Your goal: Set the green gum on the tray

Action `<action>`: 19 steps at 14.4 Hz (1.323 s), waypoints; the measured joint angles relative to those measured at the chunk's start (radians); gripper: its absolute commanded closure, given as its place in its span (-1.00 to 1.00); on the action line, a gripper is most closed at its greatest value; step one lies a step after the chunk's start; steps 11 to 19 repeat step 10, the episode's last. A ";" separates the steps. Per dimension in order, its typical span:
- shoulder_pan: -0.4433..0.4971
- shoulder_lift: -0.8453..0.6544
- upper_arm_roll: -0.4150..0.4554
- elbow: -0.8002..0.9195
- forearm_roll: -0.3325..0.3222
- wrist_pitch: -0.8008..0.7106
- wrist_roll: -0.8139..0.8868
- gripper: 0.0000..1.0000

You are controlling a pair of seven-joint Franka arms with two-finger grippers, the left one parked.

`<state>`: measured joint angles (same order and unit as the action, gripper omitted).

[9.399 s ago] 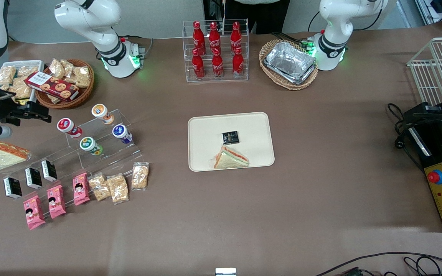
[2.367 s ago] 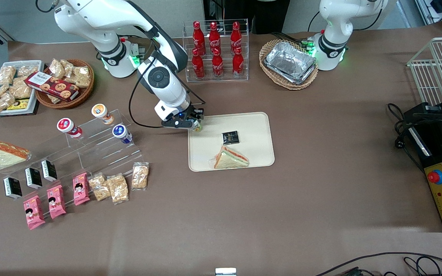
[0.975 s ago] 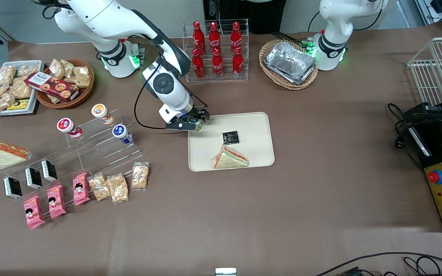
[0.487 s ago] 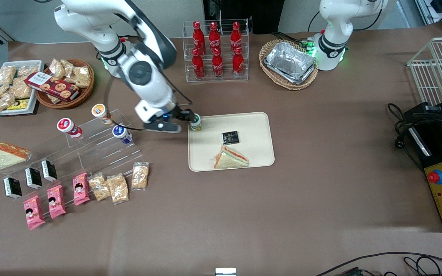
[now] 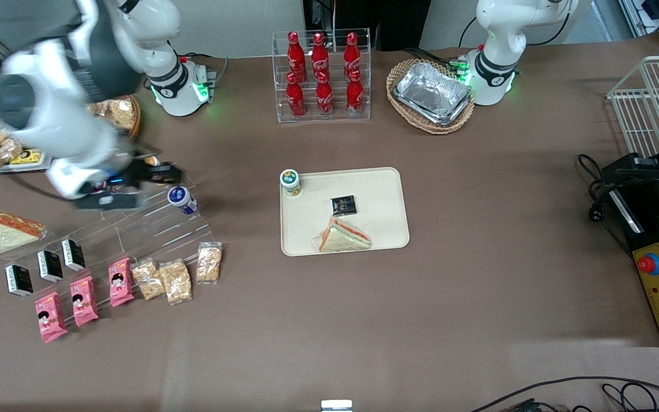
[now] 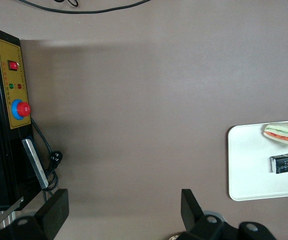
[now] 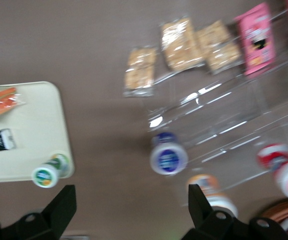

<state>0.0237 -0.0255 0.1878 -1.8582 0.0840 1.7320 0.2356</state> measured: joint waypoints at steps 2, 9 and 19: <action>-0.006 -0.013 -0.126 0.008 0.000 -0.017 -0.161 -1.00; -0.009 -0.023 -0.271 0.027 -0.023 -0.019 -0.377 -1.00; -0.007 -0.022 -0.270 0.034 -0.028 -0.019 -0.377 -1.00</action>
